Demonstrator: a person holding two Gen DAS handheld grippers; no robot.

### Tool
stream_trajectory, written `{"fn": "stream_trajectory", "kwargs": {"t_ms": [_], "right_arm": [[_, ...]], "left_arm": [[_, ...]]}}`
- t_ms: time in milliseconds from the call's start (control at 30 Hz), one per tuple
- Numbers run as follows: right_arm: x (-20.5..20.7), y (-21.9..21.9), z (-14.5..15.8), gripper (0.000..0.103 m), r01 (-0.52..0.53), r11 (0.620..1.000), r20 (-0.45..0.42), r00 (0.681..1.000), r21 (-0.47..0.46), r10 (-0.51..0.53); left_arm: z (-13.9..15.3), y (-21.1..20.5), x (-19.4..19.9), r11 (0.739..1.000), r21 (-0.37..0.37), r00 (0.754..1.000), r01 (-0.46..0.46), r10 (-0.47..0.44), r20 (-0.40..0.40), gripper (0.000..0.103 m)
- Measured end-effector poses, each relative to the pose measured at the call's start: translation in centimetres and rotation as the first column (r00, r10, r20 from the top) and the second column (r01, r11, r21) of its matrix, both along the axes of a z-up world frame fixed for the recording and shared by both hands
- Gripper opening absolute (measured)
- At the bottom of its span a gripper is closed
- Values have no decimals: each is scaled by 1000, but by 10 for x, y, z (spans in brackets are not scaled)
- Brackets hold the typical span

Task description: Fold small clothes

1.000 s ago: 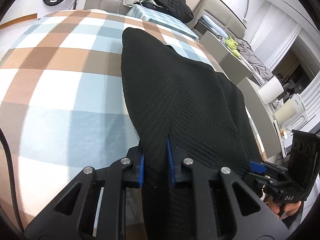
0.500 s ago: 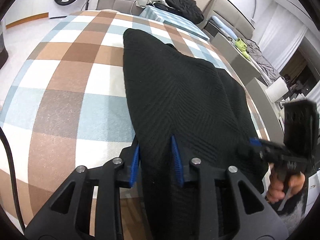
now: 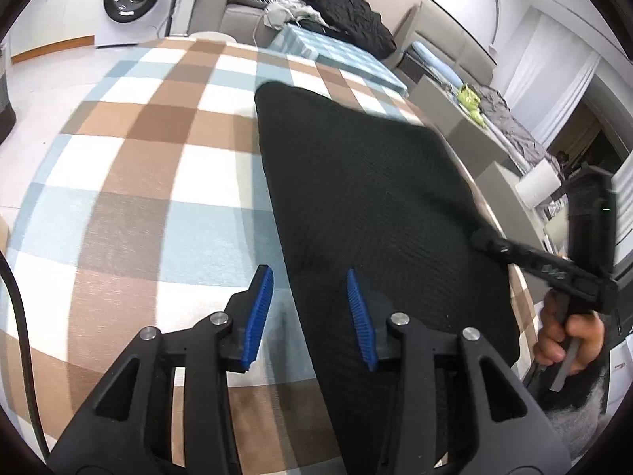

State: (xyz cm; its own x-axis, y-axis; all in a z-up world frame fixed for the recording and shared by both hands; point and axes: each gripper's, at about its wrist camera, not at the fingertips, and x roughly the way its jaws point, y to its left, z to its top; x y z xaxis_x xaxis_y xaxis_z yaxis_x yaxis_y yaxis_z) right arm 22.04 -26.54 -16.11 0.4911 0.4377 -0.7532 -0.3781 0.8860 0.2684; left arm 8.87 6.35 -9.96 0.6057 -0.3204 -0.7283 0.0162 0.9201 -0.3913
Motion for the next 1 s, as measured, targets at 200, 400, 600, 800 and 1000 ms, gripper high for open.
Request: {"fn": "stream_trajectory", "kwargs": {"t_ms": [200,400,600,800,1000], "right_arm": [[8,-26,-35,30,45,997,-145,989,62,-36],[-45,-41,-44,34,12,987,-219,976,160,23],[-77,-46,-29,9,9,984,-142,990,175,16],[-74,-41,-34,21,32,997,-180,984,69,-19],[-34,-45,-29,44,57,992,-147,988,111,-41]], "left_arm": [[-7,-15,0,1000,-2,999,26,-26,-28,36],[-10,-22,-8,999,12,999,33,-33,-37,37],[-9,-23,-10,999,17,999,33,-32,-36,37],[-8,-20,-15,999,18,999,27,-27,-36,37],[-6,-15,-13,1000,24,999,19,-18,-34,37]]}}
